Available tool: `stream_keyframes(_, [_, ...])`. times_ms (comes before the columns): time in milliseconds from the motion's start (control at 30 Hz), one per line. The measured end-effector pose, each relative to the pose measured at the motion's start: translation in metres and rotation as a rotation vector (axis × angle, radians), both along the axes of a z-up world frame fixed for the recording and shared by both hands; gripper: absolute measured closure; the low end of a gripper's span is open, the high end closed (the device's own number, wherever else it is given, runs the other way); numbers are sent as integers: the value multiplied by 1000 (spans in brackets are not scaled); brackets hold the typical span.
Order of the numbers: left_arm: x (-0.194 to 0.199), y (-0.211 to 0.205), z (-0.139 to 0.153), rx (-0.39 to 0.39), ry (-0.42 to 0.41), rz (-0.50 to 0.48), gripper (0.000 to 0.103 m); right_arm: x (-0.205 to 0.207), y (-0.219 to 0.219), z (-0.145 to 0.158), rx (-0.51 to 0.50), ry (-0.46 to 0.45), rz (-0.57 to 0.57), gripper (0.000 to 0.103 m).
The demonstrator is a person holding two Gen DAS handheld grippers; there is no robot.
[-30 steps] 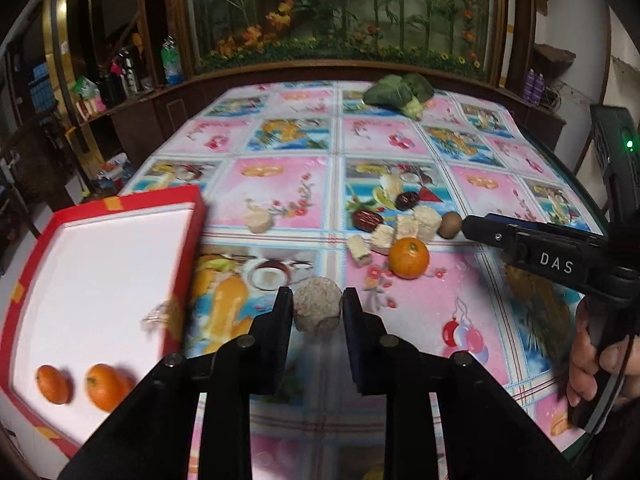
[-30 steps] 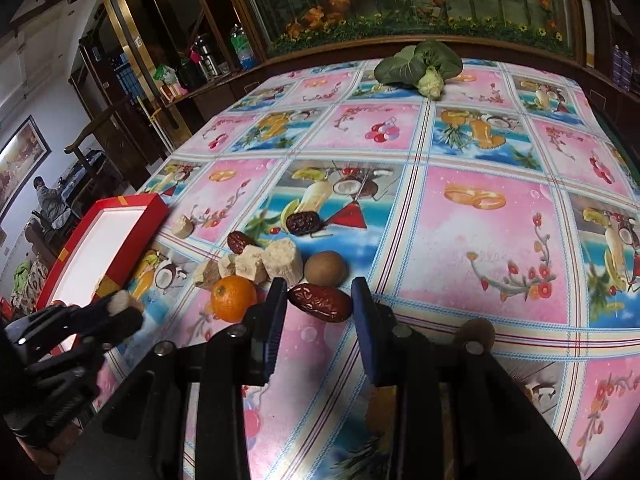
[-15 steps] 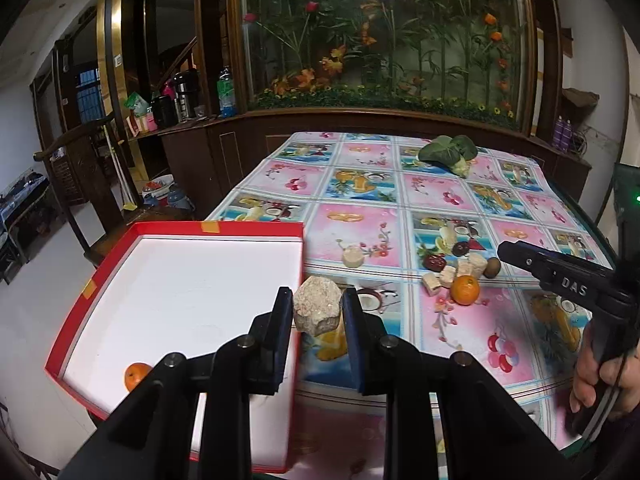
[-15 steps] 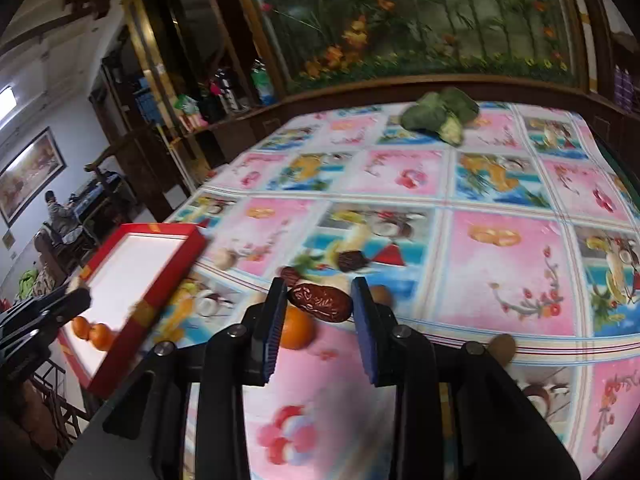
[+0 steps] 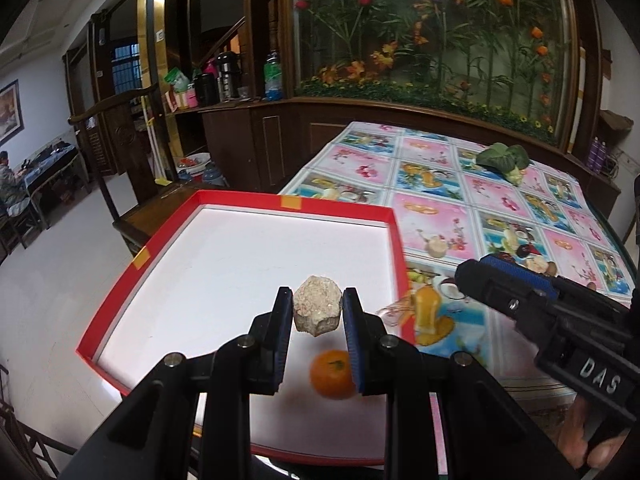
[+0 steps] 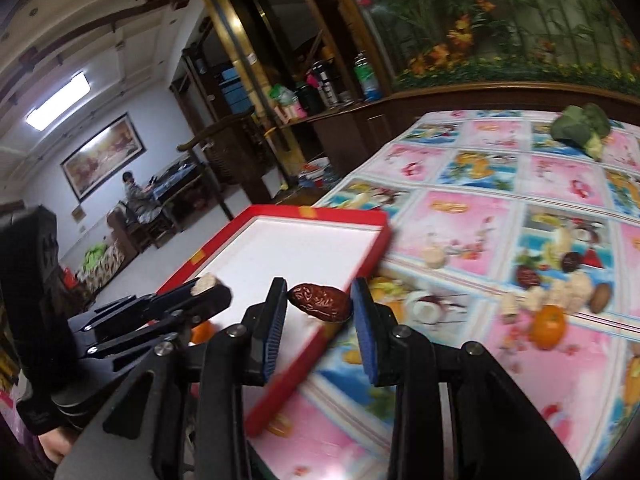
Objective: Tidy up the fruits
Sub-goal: 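Carry the pastry and the date into the tray and open both tools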
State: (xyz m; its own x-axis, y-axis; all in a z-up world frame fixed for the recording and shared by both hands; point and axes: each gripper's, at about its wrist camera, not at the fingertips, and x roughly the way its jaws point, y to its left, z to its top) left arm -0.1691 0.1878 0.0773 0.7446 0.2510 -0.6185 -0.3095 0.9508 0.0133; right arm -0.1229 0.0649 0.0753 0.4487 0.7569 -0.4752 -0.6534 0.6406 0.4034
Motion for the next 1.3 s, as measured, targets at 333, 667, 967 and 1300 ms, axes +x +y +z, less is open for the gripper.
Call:
stream_keyframes(333, [0,31,-17,-19,33,53,79,3,50,-14,-44,30,61,68])
stream_keyframes(667, [4,41,-30,-34,57,61,79,11,64,-25,-94,74,74,68])
stream_keyframes(967, [8,43,-37,-39,81,72,79,14,70,-31,-119,109,93,67])
stream_keyframes(1300, [10,43,-38,-27,93,85,74,11,69,-30,-137,95,89,58])
